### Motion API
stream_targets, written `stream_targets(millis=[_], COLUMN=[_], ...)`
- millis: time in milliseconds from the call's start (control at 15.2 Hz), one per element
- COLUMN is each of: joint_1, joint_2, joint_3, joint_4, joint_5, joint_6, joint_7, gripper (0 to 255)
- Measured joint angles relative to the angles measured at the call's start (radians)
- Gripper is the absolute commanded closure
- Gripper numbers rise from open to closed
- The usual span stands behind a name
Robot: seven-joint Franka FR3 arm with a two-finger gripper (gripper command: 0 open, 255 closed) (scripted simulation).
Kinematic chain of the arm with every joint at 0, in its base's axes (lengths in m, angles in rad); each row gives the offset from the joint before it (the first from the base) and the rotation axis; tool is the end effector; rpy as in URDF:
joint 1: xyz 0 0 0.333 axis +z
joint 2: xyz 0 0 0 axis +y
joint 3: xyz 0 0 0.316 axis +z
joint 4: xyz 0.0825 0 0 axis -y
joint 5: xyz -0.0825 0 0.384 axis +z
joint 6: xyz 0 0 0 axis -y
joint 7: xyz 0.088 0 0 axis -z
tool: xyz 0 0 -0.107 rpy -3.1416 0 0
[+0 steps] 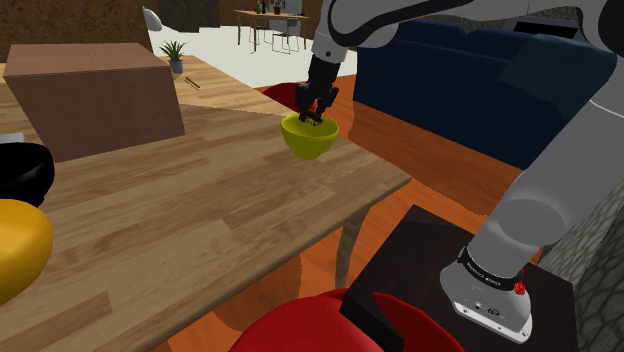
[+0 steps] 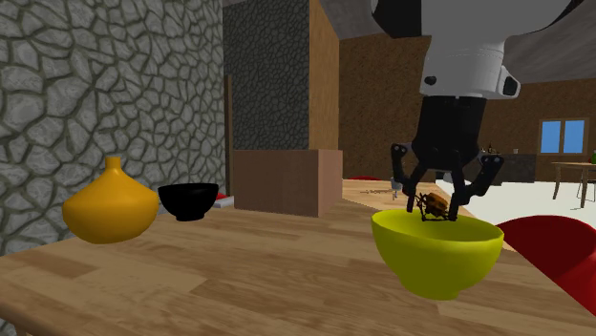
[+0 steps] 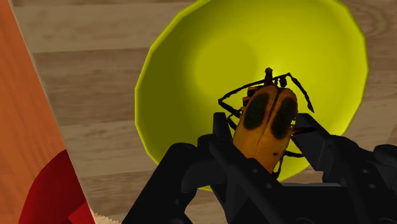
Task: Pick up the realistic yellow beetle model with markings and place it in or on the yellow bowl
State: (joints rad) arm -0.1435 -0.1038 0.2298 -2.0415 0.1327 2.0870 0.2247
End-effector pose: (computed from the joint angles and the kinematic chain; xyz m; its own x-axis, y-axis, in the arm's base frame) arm 0.5380 0.0565 0.5011 0.9727 -0.1999 0.1176 -0.1845 -0.9743 -0.1294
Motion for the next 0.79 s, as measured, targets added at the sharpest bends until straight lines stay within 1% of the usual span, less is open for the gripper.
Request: stream_targets(millis=[132, 198, 594, 792], joint_1=[0.0, 0.0, 0.0, -0.004], joint_2=[0.0, 0.0, 0.0, -0.024], joint_3=[0.0, 0.0, 0.0, -0.007], joint_4=[-0.001, -0.001, -0.001, 0.042], joint_5=[0.0, 0.0, 0.0, 0.003], joint_6=[0.001, 0.001, 0.001, -0.065], joint_7=[0.0, 0.0, 0.0, -0.004], gripper=[255, 0, 0, 0])
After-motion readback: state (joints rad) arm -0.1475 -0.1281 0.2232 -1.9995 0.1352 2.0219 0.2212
